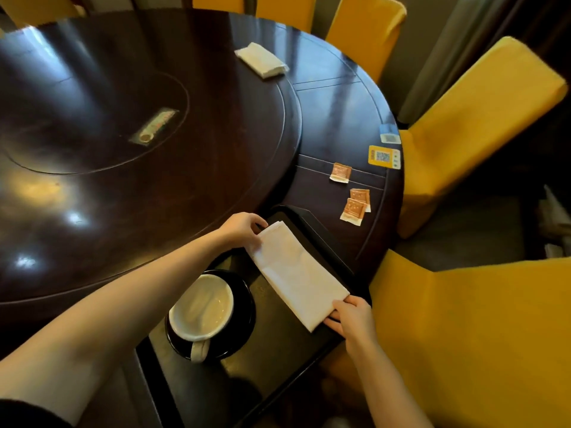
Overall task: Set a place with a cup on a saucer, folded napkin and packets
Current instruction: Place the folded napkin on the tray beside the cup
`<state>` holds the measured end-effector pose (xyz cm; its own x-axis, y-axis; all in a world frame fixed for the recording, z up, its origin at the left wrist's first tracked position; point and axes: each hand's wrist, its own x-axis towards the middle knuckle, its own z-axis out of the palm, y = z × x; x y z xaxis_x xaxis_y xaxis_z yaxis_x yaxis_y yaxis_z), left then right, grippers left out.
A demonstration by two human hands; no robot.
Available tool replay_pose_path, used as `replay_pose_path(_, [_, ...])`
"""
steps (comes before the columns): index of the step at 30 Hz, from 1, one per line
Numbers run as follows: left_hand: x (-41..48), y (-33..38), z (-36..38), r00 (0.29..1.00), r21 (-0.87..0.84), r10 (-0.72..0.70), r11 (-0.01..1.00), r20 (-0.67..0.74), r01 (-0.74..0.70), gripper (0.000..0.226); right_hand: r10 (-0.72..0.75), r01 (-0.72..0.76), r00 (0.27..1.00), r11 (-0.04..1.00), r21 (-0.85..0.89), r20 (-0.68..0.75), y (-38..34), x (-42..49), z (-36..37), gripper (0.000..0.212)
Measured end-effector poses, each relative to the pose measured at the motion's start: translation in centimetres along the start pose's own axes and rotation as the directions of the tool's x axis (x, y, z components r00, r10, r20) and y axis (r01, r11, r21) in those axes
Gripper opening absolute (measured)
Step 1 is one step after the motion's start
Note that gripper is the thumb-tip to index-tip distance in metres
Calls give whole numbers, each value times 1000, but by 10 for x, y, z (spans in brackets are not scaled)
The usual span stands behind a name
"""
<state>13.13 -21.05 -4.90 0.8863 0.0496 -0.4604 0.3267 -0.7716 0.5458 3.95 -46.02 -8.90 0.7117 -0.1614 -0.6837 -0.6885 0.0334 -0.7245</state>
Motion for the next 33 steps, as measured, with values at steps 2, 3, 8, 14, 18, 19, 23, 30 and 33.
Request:
replay_pose_path(2, [0,-2,2,1000,17,-2,1000,-11,2,48,-11,11,1000,1000,-7,-3,2,0,-1,26])
replay_pose_path(3, [0,-3,2,1000,26,4,1000,-18,-4,48,-12,12,1000,1000,-20,-9,3,2,0,25])
replay_pose_path(8, [-1,-7,4,996,82,68,995,-53,-64,46,-61,50,995,990,-130,-79,9,9,6,29])
replay_pose_path(14, [-6,-12,12,977,125,170,980,-129,-154,32,-218,183,974,908,-377,-53,16,6,5,61])
replay_pose_path(18, [-8,-15,19,963,164,202,971,-180,-173,27,-341,282,940,796,-536,-11,14,1,3,63])
replay_pose_path(19, [-9,-15,20,960,176,203,970,-194,-169,27,-375,305,927,762,-571,-6,14,-2,2,61])
replay_pose_path(23, [-11,-12,26,960,294,192,947,-204,-127,29,-527,383,848,523,-762,64,18,-12,0,58])
replay_pose_path(30, [-15,-6,48,953,526,271,796,134,-300,55,-472,516,769,61,-854,431,45,-11,9,68])
replay_pose_path(33, [-12,-10,52,965,588,191,766,180,-261,59,-445,515,766,-7,-857,464,51,-8,12,64])
